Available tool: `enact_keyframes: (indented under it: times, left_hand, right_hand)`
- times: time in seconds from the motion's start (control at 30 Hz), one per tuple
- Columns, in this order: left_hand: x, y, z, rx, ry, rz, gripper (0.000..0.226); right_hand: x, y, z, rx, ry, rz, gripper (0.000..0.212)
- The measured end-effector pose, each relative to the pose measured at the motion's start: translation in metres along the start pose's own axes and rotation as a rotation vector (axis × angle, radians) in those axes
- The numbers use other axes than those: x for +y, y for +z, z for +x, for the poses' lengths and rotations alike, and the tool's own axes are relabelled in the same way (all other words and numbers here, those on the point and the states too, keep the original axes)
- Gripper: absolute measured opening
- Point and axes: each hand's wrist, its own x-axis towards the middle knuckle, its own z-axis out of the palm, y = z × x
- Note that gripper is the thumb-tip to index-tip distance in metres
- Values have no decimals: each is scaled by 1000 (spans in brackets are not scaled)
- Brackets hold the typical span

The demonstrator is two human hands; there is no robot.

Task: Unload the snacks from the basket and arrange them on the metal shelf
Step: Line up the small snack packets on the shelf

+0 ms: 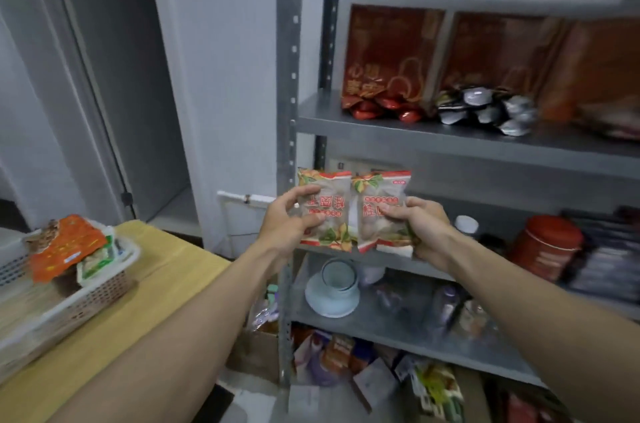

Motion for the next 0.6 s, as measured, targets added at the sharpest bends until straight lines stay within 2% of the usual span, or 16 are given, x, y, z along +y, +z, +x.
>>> enact_keyframes:
  times: [0.1, 0.37, 0.6]
  left_hand:
    - [-9, 87, 3, -69, 31, 2, 45]
    - [-18, 296, 18, -238, 55, -76, 44]
    - [-4, 431, 67, -361, 124, -76, 42]
  right_hand:
    - [-10, -87, -8, 107, -33, 8, 9]
    - [-38, -283, -12, 312, -123, 104, 44]
    - [-82, -396, 18, 487, -224, 123, 39]
